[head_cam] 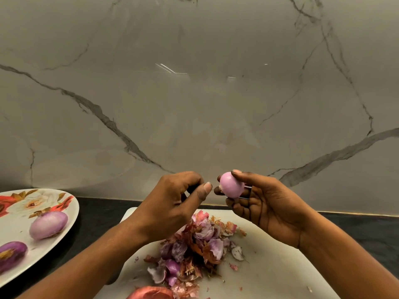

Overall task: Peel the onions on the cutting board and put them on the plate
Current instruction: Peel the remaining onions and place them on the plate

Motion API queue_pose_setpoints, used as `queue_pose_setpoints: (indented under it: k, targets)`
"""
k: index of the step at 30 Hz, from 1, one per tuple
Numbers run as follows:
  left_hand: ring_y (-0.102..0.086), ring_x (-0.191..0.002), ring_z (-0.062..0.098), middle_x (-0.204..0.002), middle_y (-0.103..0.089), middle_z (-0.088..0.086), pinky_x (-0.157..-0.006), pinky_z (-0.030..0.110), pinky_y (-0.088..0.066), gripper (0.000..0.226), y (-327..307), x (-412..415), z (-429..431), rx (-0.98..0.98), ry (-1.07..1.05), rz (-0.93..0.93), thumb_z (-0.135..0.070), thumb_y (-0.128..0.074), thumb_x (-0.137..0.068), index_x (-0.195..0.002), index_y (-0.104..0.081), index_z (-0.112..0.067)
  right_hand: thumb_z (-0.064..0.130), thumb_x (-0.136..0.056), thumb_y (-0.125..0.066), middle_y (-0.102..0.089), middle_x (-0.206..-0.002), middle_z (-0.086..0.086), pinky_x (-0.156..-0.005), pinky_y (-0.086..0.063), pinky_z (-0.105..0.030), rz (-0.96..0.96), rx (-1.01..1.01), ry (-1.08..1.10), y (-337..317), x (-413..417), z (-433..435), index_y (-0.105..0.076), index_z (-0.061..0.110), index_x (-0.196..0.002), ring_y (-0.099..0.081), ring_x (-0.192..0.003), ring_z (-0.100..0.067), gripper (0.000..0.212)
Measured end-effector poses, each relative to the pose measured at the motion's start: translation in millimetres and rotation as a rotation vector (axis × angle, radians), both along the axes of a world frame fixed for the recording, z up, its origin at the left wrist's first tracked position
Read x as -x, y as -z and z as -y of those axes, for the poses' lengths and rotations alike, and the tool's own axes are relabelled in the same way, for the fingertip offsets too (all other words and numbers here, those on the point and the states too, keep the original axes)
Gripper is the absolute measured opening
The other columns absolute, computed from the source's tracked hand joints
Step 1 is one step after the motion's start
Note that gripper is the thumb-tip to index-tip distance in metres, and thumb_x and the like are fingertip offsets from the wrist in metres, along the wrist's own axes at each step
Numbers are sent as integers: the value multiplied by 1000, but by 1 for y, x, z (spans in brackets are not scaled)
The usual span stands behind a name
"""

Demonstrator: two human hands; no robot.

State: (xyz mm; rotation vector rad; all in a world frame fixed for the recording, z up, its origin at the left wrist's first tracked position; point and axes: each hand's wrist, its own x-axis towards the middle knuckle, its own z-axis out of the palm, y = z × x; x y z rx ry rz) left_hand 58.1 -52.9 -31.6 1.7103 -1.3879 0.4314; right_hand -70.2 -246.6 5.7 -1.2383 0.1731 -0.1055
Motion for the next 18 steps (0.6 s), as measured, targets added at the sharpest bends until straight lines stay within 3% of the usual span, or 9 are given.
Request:
queue_pose_setpoints:
  k: [5, 8, 12, 15, 18]
  targets:
    - [-59, -63, 17, -68, -62, -8, -54, 32, -48, 27, 2, -2, -3, -65, -51, 48, -36, -66, -101, -78, -67, -22, 14, -83, -81, -75, -118, -22, -82, -65, -30, 79, 58, -14, 3, -1, 1, -78, 8, -117, -75, -98, -30, 35]
    - [-57, -60, 15, -65, -60, -8, -53, 37, -48, 33, 5, -2, -2, -89, -105, 54, -42, -63, -100, -74, -66, -23, 17, -84, -79, -76, -116, -21, -82, -64, -33, 99, 142, 17, 4, -2, -2, -80, 13, -116, -74, -100, -33, 32]
    - [-56, -58, 13, -62, -58, -10, -52, 32, -45, 32, 6, -7, -4, -64, -191, 54, -42, -61, -98, -71, -64, -24, 28, -87, -81, -78, -110, -16, -72, -62, -31, 119, 384, 105, 4, -2, -9, -75, 18, -122, -77, -91, -33, 37]
    - [-56, -57, 10, -62, -60, -10, -52, 20, -38, 29, 2, -4, -6, -47, -245, 42, -39, -61, -97, -73, -66, -23, 24, -82, -81, -79, -111, -11, -78, -62, -32, 187, 555, 174, -5, 1, -16, -71, 18, -126, -78, -94, -30, 45]
    - [-57, -58, 9, -66, -64, -9, -56, 21, -42, 28, -1, -2, -8, -83, -262, 21, -40, -60, -98, -79, -69, -22, 19, -78, -83, -79, -113, -9, -90, -62, -41, 288, 614, 183, -21, 7, -29, -72, 18, -124, -77, -101, -32, 48]
